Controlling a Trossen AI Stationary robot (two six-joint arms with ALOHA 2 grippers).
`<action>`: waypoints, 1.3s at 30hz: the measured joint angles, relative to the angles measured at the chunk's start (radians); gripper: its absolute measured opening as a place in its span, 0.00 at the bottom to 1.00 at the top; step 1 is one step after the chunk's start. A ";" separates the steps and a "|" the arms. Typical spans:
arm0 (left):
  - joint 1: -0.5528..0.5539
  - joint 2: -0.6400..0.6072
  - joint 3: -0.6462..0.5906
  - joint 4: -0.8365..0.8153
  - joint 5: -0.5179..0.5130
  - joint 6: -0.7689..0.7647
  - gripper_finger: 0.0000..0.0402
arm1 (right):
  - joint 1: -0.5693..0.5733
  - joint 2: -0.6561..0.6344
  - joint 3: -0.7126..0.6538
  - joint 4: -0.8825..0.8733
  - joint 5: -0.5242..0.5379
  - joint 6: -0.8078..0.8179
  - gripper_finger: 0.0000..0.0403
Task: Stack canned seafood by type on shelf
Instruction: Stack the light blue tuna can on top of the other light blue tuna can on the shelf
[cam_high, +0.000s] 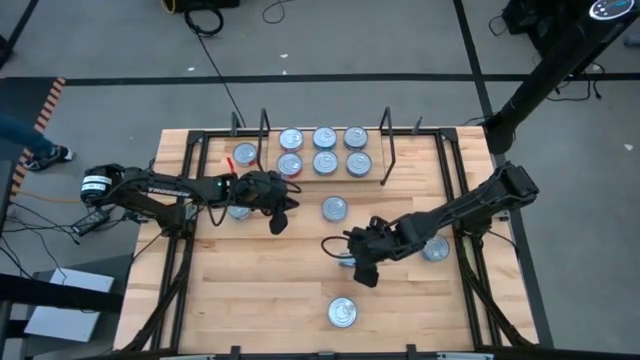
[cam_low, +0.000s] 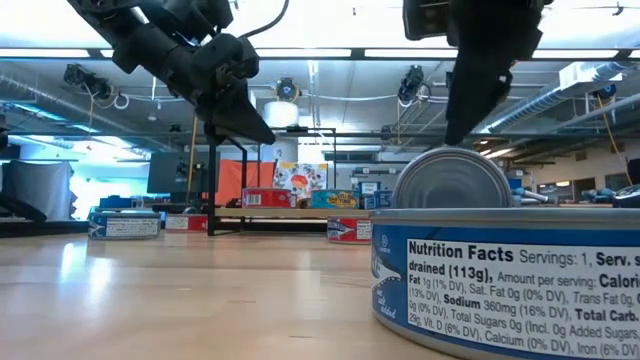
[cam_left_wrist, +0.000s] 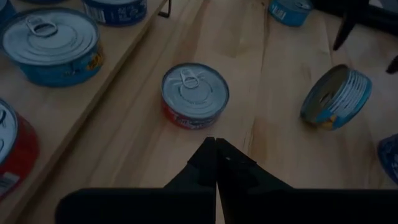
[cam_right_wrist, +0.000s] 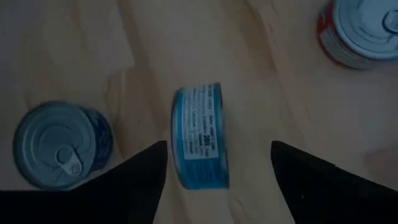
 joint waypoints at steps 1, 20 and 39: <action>0.000 0.000 0.000 -0.001 0.000 0.000 0.01 | 0.000 0.003 0.002 0.003 0.000 -0.006 0.73; 0.002 0.000 0.000 0.005 -0.012 -0.013 0.01 | 0.001 0.088 0.005 0.008 -0.056 -0.051 0.67; 0.002 0.000 -0.002 0.005 -0.013 -0.041 0.01 | -0.032 0.090 0.005 0.016 -0.055 -0.077 0.39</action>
